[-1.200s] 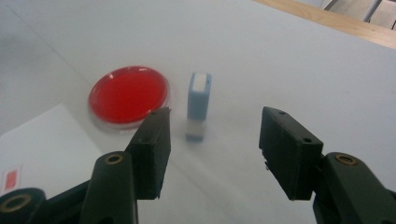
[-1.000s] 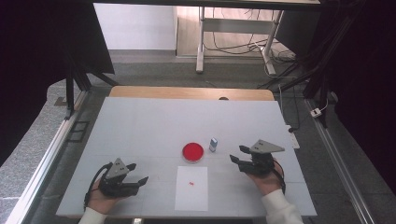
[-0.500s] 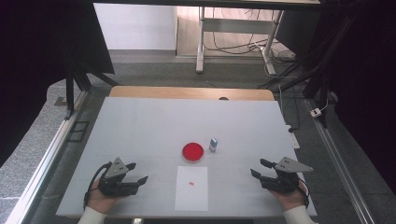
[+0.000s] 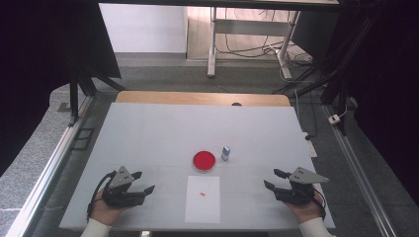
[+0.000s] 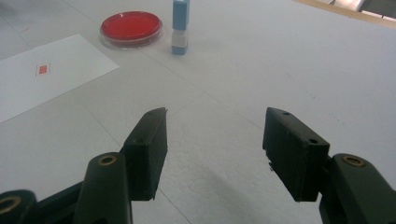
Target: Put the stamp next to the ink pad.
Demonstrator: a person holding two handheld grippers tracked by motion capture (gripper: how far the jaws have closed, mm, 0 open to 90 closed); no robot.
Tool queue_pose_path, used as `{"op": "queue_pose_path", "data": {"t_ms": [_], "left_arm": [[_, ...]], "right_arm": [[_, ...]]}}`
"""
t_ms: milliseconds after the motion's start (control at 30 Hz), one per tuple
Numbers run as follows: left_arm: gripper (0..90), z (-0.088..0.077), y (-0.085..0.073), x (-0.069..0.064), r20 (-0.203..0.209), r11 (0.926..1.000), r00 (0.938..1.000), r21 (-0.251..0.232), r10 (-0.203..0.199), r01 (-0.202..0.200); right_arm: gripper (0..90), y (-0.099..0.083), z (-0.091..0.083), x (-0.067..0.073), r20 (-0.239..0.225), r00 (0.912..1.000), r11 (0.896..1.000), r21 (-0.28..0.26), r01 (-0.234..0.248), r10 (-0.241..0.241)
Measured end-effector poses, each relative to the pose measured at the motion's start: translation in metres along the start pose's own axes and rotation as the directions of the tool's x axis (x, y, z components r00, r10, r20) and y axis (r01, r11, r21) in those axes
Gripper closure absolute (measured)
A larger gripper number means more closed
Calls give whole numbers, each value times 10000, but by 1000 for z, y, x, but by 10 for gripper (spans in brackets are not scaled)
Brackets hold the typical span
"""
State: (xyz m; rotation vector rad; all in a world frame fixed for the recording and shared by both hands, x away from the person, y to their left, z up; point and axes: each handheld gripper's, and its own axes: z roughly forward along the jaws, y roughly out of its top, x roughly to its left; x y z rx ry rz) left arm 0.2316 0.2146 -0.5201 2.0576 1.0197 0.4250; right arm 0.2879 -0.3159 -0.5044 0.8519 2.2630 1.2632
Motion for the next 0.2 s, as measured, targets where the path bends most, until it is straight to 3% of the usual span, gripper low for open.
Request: {"op": "queue_pose_path", "data": {"t_ms": [200], "left_arm": [[305,0,0,0,7,10000,10000,-5,9,-9]], "right_arm": [[394,-1,0,0,-78,10000,10000,-87,-36,35]]}}
